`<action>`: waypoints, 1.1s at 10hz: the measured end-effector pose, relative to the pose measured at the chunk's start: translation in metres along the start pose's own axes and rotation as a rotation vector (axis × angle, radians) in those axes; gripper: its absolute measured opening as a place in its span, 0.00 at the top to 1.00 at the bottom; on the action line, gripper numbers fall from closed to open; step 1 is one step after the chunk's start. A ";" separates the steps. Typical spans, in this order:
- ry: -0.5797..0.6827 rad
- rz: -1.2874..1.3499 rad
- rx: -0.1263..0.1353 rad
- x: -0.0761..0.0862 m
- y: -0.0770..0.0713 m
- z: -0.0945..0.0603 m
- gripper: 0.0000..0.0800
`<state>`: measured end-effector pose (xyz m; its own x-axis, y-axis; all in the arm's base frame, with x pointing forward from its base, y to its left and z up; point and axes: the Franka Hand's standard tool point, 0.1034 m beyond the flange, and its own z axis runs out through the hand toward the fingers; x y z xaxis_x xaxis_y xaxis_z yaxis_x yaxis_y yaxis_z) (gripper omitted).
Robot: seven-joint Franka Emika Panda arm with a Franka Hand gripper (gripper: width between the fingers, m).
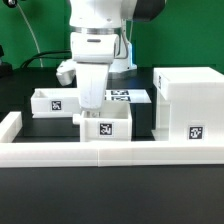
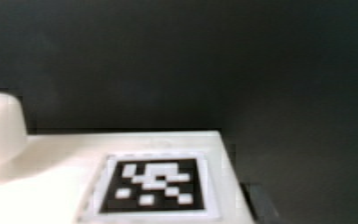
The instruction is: Assemble drawer
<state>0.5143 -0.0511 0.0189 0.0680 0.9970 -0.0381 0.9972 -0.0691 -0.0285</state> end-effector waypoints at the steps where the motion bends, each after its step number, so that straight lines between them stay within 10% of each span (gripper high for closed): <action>1: 0.006 -0.001 0.009 0.009 0.005 0.000 0.95; 11: 0.019 -0.027 -0.003 0.023 0.014 0.001 0.95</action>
Offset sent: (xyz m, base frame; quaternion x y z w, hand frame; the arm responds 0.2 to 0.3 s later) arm 0.0000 0.0000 0.0000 0.0000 0.0000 0.0000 1.0000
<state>0.5300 -0.0288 0.0167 0.0420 0.9990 -0.0183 0.9988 -0.0424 -0.0264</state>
